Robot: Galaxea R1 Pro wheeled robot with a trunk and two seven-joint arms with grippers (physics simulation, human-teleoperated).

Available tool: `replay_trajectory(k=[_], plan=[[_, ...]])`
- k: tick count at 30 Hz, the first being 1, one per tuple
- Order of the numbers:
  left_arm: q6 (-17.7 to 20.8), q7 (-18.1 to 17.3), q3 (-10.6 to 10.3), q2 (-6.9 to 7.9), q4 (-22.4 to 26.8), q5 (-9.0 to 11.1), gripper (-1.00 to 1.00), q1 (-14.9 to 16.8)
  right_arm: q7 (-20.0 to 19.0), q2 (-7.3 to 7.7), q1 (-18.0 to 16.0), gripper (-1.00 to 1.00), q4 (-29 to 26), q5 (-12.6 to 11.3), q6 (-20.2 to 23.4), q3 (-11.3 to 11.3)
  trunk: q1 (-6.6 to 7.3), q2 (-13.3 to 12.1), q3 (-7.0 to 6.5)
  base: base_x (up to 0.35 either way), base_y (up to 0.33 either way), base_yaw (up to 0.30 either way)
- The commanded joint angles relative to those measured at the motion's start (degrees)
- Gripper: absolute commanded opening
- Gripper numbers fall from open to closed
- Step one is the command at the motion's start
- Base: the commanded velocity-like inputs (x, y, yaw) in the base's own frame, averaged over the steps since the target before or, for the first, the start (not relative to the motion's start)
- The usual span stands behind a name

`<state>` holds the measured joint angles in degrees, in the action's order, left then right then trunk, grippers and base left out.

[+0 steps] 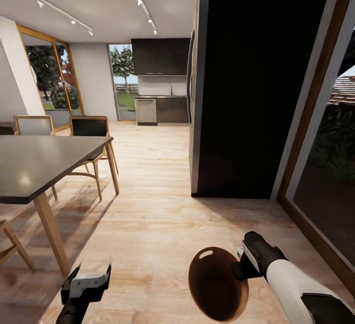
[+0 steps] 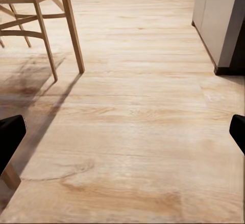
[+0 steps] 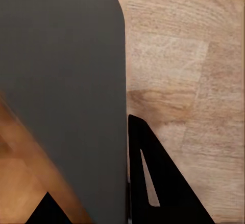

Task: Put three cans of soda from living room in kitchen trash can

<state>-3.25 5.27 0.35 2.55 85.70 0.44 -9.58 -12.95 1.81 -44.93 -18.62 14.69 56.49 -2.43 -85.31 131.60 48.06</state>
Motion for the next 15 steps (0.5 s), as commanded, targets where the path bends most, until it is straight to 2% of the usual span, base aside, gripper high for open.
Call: replay_trajectory(k=[1, 9, 15], plan=[[0.0, 0.0, 0.0, 0.0, 0.0, 0.0, 1.0, 0.0, -0.32, -0.02, -0.04, -1.0, -0.02, -1.42, 0.11, -0.24, 0.0, 0.0, -0.01, -0.305, -0.012, 0.005], [-0.03, 0.0, 0.0, 0.0, 0.0, 0.0, 1.0, 0.02, -0.32, -0.02, -0.02, -1.0, 0.07, -1.42, 0.11, -0.21, 0.0, 0.0, -0.01, -0.305, -0.004, 0.002], [-0.08, 0.0, 0.0, 0.0, 0.0, 0.0, 1.0, 0.01, -0.32, -0.04, 0.02, -1.0, 0.08, -1.42, 0.11, -0.22, 0.0, 0.0, -0.01, -0.091, 0.0, 0.0]])
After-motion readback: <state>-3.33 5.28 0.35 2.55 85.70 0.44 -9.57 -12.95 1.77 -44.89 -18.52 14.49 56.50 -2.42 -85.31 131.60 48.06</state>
